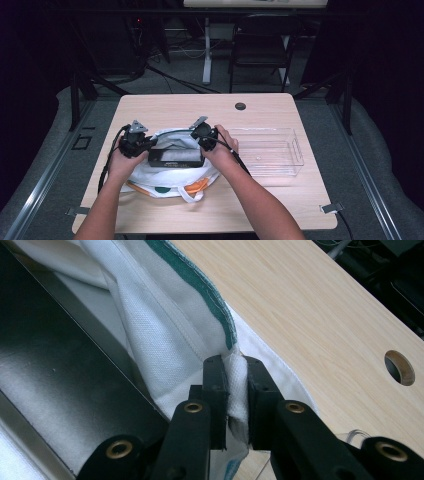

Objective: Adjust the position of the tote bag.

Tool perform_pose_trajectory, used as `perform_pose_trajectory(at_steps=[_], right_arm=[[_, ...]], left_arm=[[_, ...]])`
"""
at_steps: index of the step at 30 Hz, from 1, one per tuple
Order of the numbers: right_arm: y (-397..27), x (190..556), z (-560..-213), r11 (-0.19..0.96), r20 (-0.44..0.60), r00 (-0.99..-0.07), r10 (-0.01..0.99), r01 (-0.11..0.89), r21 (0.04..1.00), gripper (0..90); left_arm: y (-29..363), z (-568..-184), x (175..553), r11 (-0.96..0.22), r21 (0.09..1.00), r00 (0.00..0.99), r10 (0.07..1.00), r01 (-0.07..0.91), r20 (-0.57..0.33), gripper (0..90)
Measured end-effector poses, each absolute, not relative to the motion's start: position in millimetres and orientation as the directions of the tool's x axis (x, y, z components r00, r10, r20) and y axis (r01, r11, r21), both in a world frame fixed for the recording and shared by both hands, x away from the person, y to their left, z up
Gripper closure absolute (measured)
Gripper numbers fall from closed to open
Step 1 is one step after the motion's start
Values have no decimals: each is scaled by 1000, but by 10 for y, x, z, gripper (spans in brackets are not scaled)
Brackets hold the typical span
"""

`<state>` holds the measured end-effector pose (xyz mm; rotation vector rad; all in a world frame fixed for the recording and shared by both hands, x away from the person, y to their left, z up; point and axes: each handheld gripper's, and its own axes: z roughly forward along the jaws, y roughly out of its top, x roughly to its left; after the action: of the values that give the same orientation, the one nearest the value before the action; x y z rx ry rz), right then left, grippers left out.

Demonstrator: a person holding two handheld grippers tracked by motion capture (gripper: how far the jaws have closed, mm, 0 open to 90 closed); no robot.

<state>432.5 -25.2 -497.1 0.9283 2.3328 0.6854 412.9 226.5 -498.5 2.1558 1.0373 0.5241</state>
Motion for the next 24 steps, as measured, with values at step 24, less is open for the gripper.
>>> perform_pose_trajectory(at_steps=[24], right_arm=[[-226,4397,-5095,637,-278,-620,734,484,600,819]], left_arm=[[2404,-4873,4086,-370,759,573,819,535,-5,528]])
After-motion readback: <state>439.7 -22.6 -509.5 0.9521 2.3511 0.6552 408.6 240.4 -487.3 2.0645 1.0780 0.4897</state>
